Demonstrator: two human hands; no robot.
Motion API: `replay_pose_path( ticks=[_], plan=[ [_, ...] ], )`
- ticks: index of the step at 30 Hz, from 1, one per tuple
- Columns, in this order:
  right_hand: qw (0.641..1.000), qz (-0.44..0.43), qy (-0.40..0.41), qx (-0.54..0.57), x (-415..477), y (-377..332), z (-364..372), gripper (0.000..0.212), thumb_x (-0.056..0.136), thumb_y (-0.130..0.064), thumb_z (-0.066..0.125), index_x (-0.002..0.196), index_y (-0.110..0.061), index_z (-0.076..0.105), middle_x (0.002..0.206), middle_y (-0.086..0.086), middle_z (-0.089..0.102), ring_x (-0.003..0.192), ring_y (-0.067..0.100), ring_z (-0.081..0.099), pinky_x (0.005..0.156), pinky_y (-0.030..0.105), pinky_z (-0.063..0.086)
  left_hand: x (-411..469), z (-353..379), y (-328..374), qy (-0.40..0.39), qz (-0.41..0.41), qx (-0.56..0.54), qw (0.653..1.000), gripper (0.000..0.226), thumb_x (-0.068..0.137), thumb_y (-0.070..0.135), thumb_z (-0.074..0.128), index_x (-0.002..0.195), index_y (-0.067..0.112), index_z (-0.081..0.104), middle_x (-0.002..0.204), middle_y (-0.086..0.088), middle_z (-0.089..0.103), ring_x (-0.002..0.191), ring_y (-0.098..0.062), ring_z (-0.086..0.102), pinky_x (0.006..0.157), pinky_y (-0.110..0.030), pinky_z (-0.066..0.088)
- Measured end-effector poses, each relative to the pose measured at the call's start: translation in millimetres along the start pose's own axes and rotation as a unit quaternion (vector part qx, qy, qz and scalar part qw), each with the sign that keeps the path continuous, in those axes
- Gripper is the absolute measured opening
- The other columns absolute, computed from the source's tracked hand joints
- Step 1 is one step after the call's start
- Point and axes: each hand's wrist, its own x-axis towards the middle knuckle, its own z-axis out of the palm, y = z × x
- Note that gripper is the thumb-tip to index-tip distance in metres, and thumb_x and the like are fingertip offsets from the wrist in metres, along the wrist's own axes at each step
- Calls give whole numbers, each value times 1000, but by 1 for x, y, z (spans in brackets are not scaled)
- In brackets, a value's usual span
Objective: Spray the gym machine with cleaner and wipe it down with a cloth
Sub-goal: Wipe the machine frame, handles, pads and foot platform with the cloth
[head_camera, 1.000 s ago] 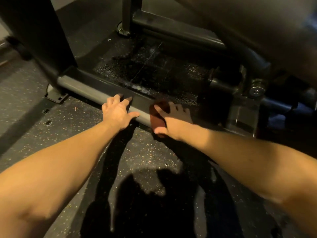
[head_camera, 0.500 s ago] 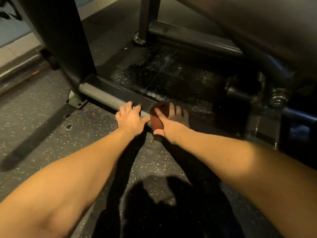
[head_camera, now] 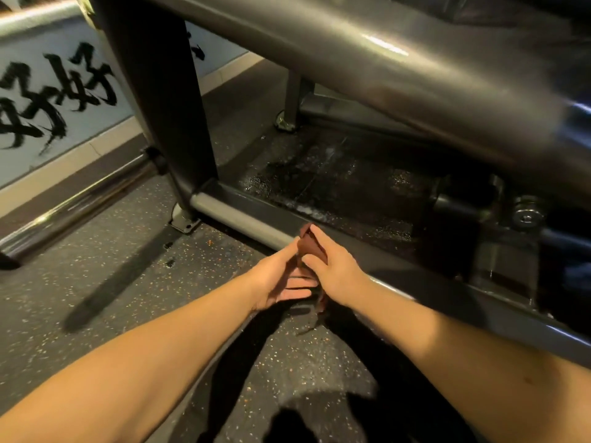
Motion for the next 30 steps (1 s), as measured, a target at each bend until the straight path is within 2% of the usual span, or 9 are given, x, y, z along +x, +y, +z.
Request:
replay_pose_path(
  ticks=[4, 7, 11, 13, 16, 19, 23, 27, 30],
  plan=[
    [997, 9, -77, 7, 2, -13, 14, 54, 106, -25, 54, 157, -21, 36, 151, -4, 49, 150, 17, 34, 116, 26, 28, -13, -7, 1, -5, 9, -110, 994, 47, 104, 49, 50, 134, 15, 66, 123, -11, 74, 109, -26, 71, 98, -45, 56],
    [991, -3, -123, -59, 11, -14, 18, 50, 105, -32, 57, 151, -42, 41, 167, -1, 29, 159, 23, 2, 129, 43, 6, -14, -13, 0, 41, 41, -120, 991, 37, 105, 35, 53, 132, 12, 66, 121, -13, 74, 103, -23, 74, 80, -36, 61],
    [997, -1, -64, 49, 23, -15, 10, 52, 95, -25, 72, 144, -33, 58, 159, -2, 41, 155, 15, 19, 128, 38, 12, -9, -28, 5, 140, 91, -65, 984, 31, 107, 32, 54, 123, 10, 70, 117, -13, 75, 104, -26, 73, 88, -37, 58],
    [994, 46, 28, -96, 33, -5, 5, 54, 99, -34, 64, 151, -33, 50, 164, 3, 37, 157, 24, 16, 128, 46, 13, -1, -39, 12, 236, 132, 12, 963, 32, 105, 34, 58, 122, 8, 69, 116, -13, 74, 100, -23, 70, 93, -31, 55],
    [917, 166, 23, -362, 45, 16, -3, 70, 103, -52, 46, 164, -36, 17, 172, 11, 8, 157, 39, -1, 127, 56, 3, 12, -54, 26, 279, 228, 63, 931, 19, 109, 19, 50, 121, 10, 62, 106, -8, 67, 87, -15, 64, 80, -22, 58],
    [898, 267, -28, -349, 52, 32, -11, 71, 104, -63, 36, 163, -41, 5, 173, 9, -4, 156, 43, -5, 125, 59, 0, 44, -66, 39, 323, 260, 332, 847, 24, 108, 29, 48, 122, 18, 64, 116, -4, 67, 105, -20, 62, 102, -37, 47],
    [898, 244, -29, -365, 51, 40, -12, 71, 103, -64, 35, 163, -42, 3, 173, 7, -2, 157, 41, -1, 126, 57, 0, 77, -37, 21, 183, 323, 705, 605, 35, 105, 31, 48, 132, 24, 68, 145, -9, 57, 136, -33, 48, 114, -45, 38],
    [886, 276, -65, -367, 57, 33, -17, 77, 102, -60, 45, 162, -45, -1, 173, 5, -3, 157, 38, -2, 126, 56, 0, 84, -31, -5, 69, 377, 698, 605, 50, 105, 31, 50, 153, 21, 46, 169, -5, 27, 157, -29, 17, 128, -48, 16],
    [892, 288, -85, -337, 60, 32, -22, 78, 102, -41, 52, 161, -49, 0, 173, 0, -7, 158, 34, -7, 126, 53, -2, 94, -52, 26, 123, 319, 723, 600, 55, 105, 37, 41, 158, 24, 38, 171, -2, 19, 159, -26, 12, 129, -47, 12]
  ],
)
